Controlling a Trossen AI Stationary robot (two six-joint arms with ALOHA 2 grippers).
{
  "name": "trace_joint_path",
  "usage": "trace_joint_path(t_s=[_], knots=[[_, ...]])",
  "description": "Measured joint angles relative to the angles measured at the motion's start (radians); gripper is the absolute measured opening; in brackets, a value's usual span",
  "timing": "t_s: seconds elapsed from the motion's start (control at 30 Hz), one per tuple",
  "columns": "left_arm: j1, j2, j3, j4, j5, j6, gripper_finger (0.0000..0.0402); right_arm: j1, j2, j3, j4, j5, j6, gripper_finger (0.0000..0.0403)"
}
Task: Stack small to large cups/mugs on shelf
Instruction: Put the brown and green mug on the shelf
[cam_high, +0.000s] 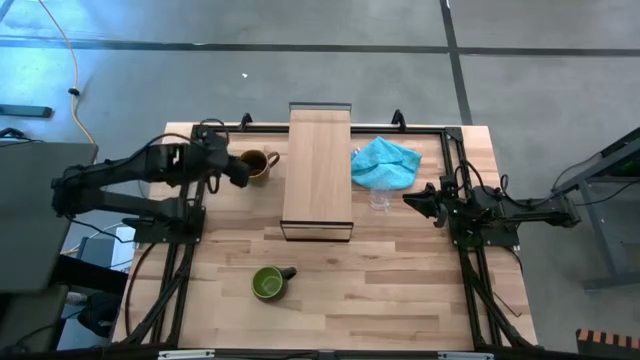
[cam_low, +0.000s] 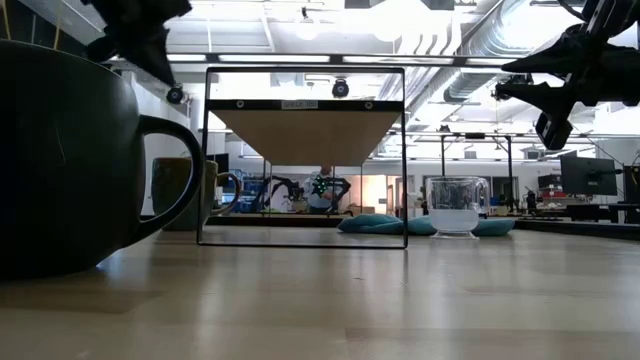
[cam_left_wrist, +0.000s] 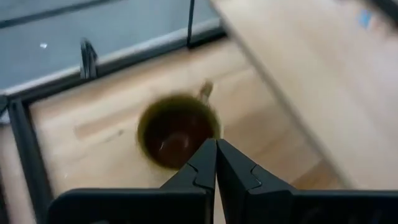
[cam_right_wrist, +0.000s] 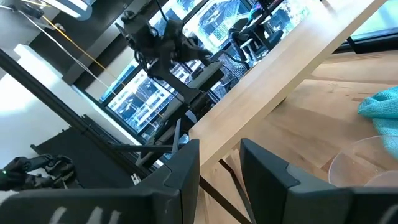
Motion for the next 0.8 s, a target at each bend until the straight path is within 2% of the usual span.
trace_joint_path(t_s=[0.1, 0.2, 0.33, 0.5, 0.67, 0.8], knots=[[0.006, 0.0, 0.021, 0.031, -0.005, -0.062, 0.0001, 0.0, 0.0, 0.0, 0.0, 0.0, 0.001, 0.0106], [0.004, 0.002, 0.037, 0.055, -0.003, -0.046, 0.0001, 0.0, 0.0, 0.0, 0.0, 0.0, 0.002, 0.0106], [0.04, 0.032, 0.057, -0.034, 0.016, -0.073, 0.0001, 0.0, 0.0, 0.0, 0.0, 0.0, 0.04, 0.0106], [0.136, 0.082, 0.065, -0.154, 0.107, -0.119, 0.0001, 0.0, 0.0, 0.0, 0.0, -0.002, 0.069, 0.0106], [0.217, 0.125, 0.065, -0.172, 0.185, -0.098, 0.0, 0.0, 0.0, 0.0, 0.0, -0.002, 0.069, 0.0106], [0.303, 0.157, 0.065, -0.16, 0.288, -0.032, 0.0, 0.0, 0.0, 0.0, 0.002, -0.002, 0.083, 0.0106]])
